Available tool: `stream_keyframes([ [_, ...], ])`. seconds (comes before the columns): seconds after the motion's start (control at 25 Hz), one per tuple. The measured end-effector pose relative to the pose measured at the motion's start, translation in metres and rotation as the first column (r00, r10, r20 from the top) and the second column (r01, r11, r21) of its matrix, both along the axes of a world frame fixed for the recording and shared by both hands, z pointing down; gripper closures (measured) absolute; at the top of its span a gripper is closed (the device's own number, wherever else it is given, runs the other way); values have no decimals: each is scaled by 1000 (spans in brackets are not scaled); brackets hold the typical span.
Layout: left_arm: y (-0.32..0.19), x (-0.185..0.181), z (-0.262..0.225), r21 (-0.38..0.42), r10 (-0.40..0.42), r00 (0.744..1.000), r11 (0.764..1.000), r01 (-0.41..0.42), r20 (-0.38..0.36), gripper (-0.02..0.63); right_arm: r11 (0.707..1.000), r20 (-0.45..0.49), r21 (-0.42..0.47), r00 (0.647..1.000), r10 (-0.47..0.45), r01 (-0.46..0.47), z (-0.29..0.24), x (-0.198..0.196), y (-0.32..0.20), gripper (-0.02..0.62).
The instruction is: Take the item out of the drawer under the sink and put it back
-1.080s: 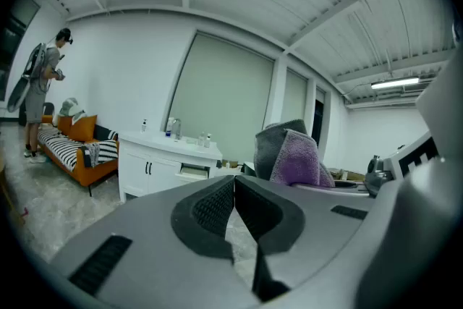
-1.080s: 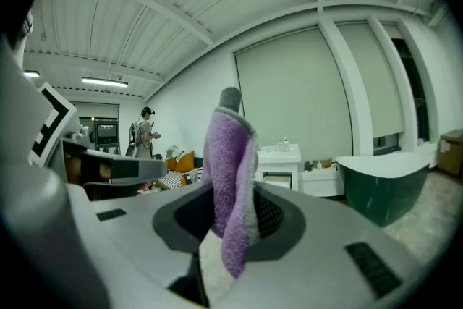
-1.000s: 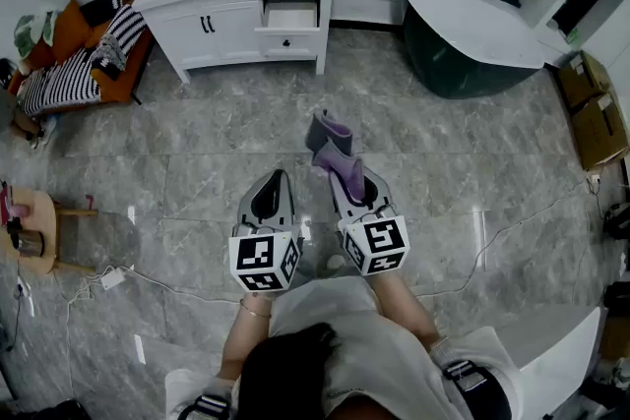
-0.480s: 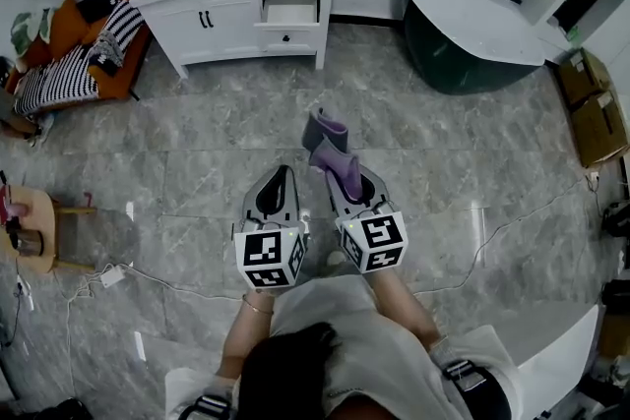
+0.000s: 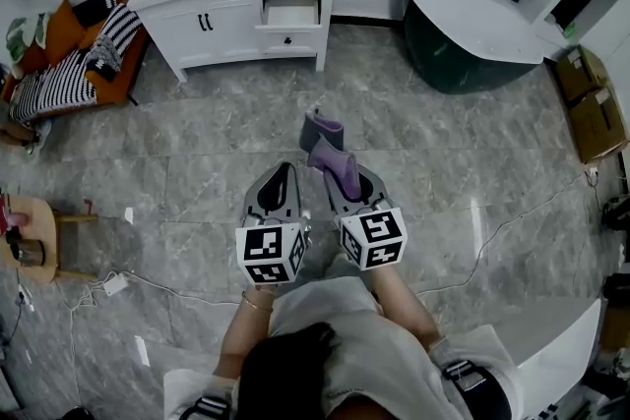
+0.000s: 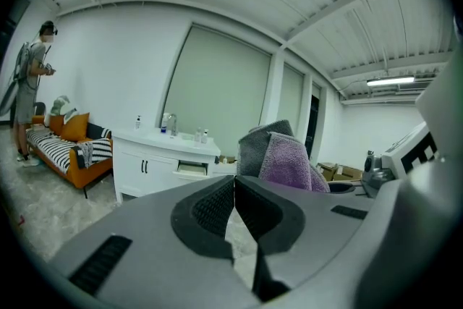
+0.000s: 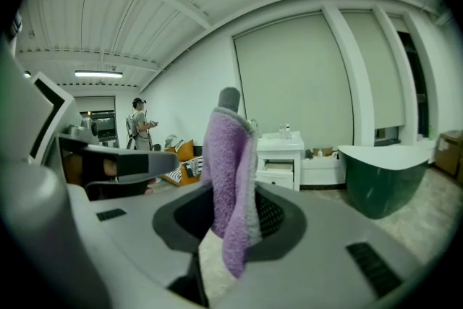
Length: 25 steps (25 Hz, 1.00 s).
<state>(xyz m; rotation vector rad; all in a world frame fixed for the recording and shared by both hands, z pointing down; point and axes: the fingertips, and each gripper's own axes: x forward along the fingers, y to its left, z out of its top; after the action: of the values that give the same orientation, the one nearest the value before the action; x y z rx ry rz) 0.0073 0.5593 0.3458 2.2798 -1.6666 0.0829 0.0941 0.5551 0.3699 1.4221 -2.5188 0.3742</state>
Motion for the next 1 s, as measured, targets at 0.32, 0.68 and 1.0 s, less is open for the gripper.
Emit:
stream_keyframes([
  [0.32,-14,-29,-1,3,-3,1000,1000,3,-20,598,999,2,25,999,41,-41,-5,-25,-12,486],
  [0.68,-42,-39,2,-5,-8,999,1000,8,-33,598,998,24,46,999,31,-32,-7,-37,-37,486],
  [1.0,-103,-26,7,-9,-14,999,1000,14,-29,598,999,-10,18,1000,-26,27,4,-31,-100,486],
])
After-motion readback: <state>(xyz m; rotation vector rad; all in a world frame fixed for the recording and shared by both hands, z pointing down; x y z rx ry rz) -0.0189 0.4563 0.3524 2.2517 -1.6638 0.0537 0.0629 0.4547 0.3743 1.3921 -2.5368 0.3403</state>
